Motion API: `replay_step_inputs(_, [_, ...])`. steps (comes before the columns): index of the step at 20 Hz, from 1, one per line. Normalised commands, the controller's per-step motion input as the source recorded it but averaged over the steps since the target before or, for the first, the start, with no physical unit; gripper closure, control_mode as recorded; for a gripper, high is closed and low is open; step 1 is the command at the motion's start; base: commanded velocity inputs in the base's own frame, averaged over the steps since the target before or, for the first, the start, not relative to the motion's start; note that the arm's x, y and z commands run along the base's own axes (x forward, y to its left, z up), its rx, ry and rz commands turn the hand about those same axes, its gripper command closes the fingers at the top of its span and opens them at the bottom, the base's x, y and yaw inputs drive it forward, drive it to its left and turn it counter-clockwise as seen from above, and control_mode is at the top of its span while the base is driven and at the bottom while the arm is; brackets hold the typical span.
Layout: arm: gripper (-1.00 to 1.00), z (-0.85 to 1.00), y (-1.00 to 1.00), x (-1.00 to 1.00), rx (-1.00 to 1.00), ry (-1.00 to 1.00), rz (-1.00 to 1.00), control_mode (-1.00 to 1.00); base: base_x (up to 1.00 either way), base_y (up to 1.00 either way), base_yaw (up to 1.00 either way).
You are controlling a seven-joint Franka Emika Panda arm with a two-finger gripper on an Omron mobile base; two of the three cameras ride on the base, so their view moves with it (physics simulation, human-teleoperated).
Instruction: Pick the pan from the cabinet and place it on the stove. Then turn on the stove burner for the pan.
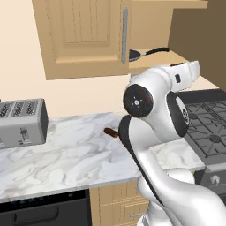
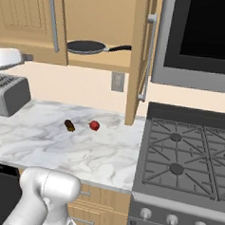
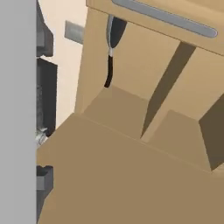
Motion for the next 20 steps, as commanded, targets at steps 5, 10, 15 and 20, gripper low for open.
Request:
replay_step_inputs(5, [-1.00, 0.05, 0.00, 0.06, 0.14, -0.30, 0.26, -1.00, 0.00, 0.00, 0.00])
replay_step_inputs(10, [-1.00, 0.04, 0.03, 0.15, 0.14, -0.20, 0.23, -1.00, 0.00, 0.00, 0.00])
replay_step_inputs(15, [-1.00, 0.07, 0.07, 0.23, 0.12, -0.12, 0.17, -1.00, 0.00, 0.00, 0.00])
replay_step_inputs(20, [-1.00, 0.04, 0.17, 0.25, 0.10, -0.09, 0.14, -1.00, 0.00, 0.00, 0.00])
